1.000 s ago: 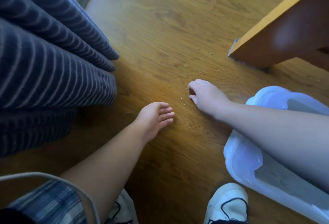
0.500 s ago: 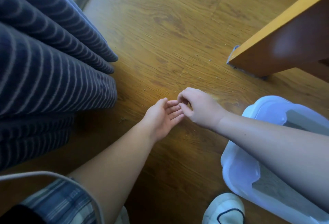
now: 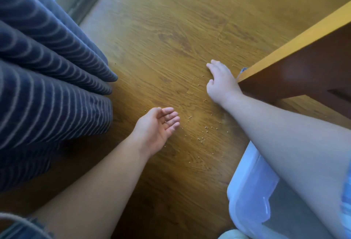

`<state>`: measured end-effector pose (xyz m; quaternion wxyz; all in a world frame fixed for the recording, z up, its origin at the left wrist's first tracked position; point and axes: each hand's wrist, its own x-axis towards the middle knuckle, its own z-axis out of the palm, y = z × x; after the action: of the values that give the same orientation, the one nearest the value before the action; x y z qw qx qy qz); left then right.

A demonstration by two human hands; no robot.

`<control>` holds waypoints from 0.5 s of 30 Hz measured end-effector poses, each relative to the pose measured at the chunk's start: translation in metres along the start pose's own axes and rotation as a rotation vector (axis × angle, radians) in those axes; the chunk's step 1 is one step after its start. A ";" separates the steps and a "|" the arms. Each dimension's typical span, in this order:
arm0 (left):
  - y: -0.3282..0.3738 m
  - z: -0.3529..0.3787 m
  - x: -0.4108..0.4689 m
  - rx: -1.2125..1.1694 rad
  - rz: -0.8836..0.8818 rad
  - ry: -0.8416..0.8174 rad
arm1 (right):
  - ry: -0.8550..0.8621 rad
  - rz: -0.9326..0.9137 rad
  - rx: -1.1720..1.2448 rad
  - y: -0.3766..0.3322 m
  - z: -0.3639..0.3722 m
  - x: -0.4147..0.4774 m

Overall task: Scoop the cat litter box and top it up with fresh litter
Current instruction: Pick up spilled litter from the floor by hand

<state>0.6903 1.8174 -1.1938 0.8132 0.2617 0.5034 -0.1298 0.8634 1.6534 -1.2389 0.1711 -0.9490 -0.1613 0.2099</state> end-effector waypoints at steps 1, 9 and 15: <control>0.001 -0.001 -0.001 -0.004 0.002 0.000 | -0.005 -0.007 -0.004 -0.002 0.004 -0.005; -0.002 0.016 0.000 -0.022 0.010 0.008 | -0.143 -0.191 -0.050 0.004 0.020 -0.082; -0.002 0.023 -0.003 -0.025 0.022 -0.021 | 0.068 -0.016 -0.051 -0.004 -0.020 -0.035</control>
<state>0.7059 1.8028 -1.1835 0.8229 0.2558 0.4937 -0.1171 0.8418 1.6390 -1.2082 0.1541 -0.9583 -0.1681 0.1722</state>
